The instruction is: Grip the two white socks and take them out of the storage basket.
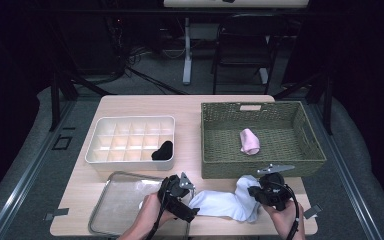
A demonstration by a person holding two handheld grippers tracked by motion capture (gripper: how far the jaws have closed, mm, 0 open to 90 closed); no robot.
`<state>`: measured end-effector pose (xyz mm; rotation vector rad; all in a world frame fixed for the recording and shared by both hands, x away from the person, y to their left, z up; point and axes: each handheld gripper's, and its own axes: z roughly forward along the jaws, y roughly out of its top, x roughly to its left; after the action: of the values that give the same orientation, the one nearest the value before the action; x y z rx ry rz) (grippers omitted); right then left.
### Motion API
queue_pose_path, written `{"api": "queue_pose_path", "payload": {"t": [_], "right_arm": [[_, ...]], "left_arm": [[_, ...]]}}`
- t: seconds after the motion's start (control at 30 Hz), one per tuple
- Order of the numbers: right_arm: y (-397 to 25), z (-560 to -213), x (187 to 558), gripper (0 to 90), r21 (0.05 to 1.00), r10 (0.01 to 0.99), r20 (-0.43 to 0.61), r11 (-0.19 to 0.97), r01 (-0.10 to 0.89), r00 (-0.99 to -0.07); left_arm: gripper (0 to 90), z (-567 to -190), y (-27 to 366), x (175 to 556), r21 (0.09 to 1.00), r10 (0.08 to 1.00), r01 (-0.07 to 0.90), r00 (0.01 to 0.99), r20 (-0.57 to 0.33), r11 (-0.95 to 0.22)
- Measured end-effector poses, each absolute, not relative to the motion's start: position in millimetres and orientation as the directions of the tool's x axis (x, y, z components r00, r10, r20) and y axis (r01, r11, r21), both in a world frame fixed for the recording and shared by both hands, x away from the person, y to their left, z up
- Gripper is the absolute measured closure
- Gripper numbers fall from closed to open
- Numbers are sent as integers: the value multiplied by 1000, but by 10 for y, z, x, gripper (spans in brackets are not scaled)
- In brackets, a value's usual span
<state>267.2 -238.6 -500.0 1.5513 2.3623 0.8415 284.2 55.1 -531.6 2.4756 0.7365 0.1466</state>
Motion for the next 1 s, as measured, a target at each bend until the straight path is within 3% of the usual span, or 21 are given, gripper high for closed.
{"api": "queue_pose_path", "payload": {"t": [0.3,0.43,0.7,0.87,1.0], "right_arm": [[-2155,-5132,2686,843,523,862,149,347,778,-485],[-2109,-5114,2670,842,530,865,104,370,763,-491],[-2027,-5158,2673,801,508,834,132,407,759,-535],[-2151,-5057,2674,754,565,831,195,339,752,-521],[-2321,-4949,2649,713,630,861,175,274,727,-477]], "left_arm": [[48,-5269,649,2885,548,559,488,828,-45,-679],[46,-5237,698,2875,558,578,493,815,-29,-667],[43,-5229,747,2836,574,597,511,801,-47,-640],[45,-5218,824,2788,573,607,514,794,-36,-638],[46,-5236,864,2780,564,614,525,788,-41,-637]]}}
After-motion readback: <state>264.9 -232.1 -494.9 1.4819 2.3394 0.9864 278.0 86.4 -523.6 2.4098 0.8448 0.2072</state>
